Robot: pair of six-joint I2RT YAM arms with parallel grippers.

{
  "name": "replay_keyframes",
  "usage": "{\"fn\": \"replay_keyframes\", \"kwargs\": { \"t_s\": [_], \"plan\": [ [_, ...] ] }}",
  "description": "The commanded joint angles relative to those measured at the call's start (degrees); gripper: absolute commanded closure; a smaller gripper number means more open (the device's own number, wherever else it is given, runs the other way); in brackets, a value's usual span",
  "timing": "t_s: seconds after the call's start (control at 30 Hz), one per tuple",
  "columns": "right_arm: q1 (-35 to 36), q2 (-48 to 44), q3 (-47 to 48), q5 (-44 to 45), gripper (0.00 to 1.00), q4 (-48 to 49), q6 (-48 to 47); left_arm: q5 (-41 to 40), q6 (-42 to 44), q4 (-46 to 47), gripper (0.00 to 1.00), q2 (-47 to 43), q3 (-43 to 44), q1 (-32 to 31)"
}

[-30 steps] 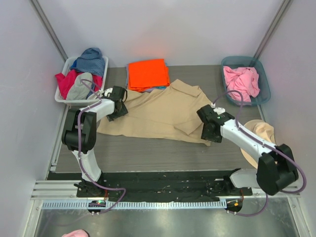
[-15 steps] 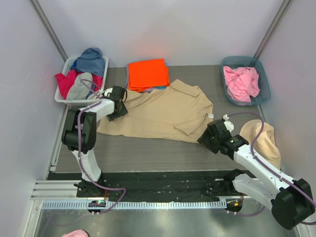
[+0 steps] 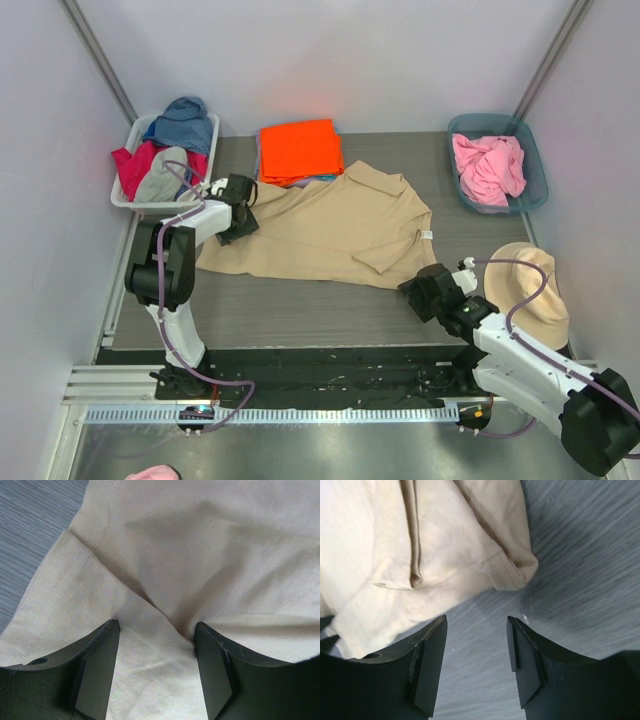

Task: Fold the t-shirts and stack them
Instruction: Fold the tshirt

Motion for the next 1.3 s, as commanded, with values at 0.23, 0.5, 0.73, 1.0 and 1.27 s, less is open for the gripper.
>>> {"fn": "replay_keyframes", "kwargs": {
  "t_s": [0.23,0.5,0.73,1.0,1.27],
  "plan": [
    [1.05,9.41,-3.56,8.35,0.48,15.83,7.96,1.85,-0.14,-1.84,0.36,2.18,-1.32,0.84],
    [1.23,12.67,-1.8,13.8,0.48,12.69,8.75,1.94,-0.14,-1.84,0.36,2.18,-1.41,0.76],
    [1.32,10.57,-0.39,19.25,0.54,4.86,10.42,1.77,-0.14,-1.66,0.39,2.18,-1.5,0.84],
    [1.23,8.63,-1.1,22.07,0.6,0.99,12.0,1.76,-0.06,-1.57,0.41,2.27,-1.58,0.76],
    [1.15,8.02,-2.06,23.82,0.6,0.02,12.62,1.77,-0.06,-1.49,0.41,2.27,-1.58,0.84]
  ]
}}
